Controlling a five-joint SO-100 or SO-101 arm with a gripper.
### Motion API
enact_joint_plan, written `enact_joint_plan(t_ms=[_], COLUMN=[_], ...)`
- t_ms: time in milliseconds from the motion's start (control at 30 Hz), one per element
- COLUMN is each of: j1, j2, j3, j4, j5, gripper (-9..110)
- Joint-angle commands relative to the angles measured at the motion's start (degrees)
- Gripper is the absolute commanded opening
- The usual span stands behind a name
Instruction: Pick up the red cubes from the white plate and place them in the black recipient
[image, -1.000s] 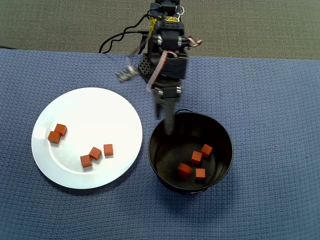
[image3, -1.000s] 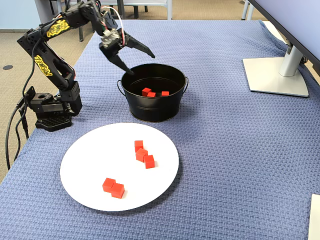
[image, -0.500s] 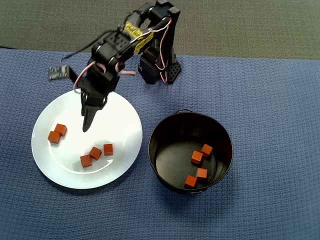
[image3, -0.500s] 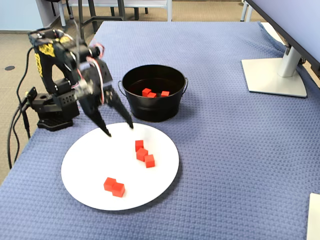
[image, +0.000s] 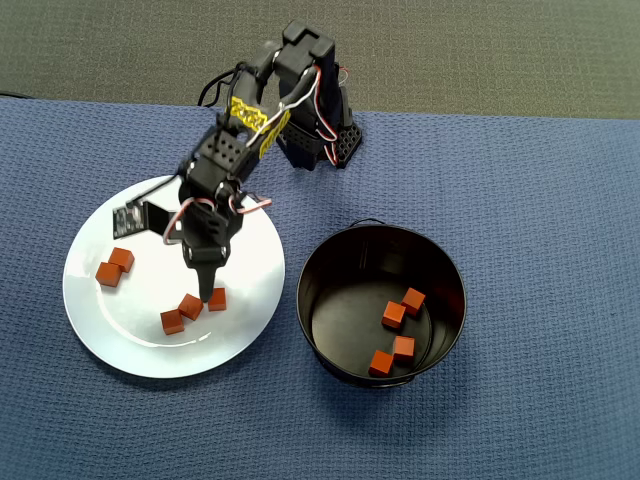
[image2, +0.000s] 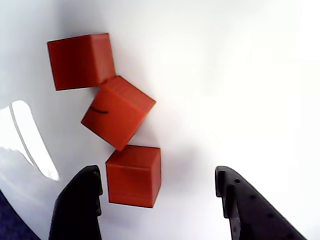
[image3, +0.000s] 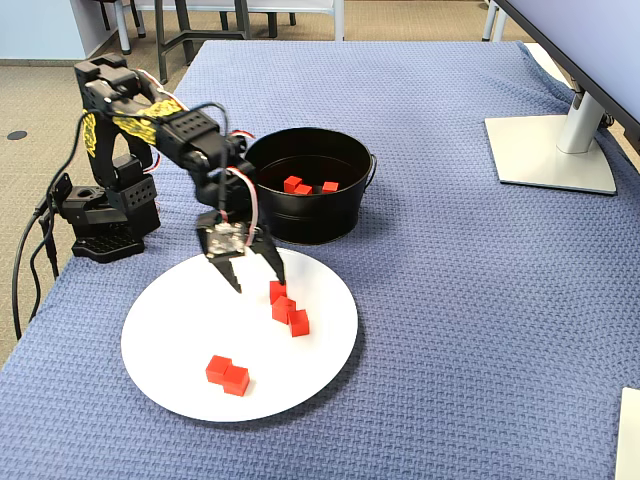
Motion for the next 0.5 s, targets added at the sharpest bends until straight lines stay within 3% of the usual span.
enact_joint_plan(t_ms=[0,467], j1=[-3.16,-6.33], j2=[-1.67,-3.87], j3=[-6.59,-4.48], j4=[0.44,-0.44], j5=[3.08,4.83], gripper=[23,18])
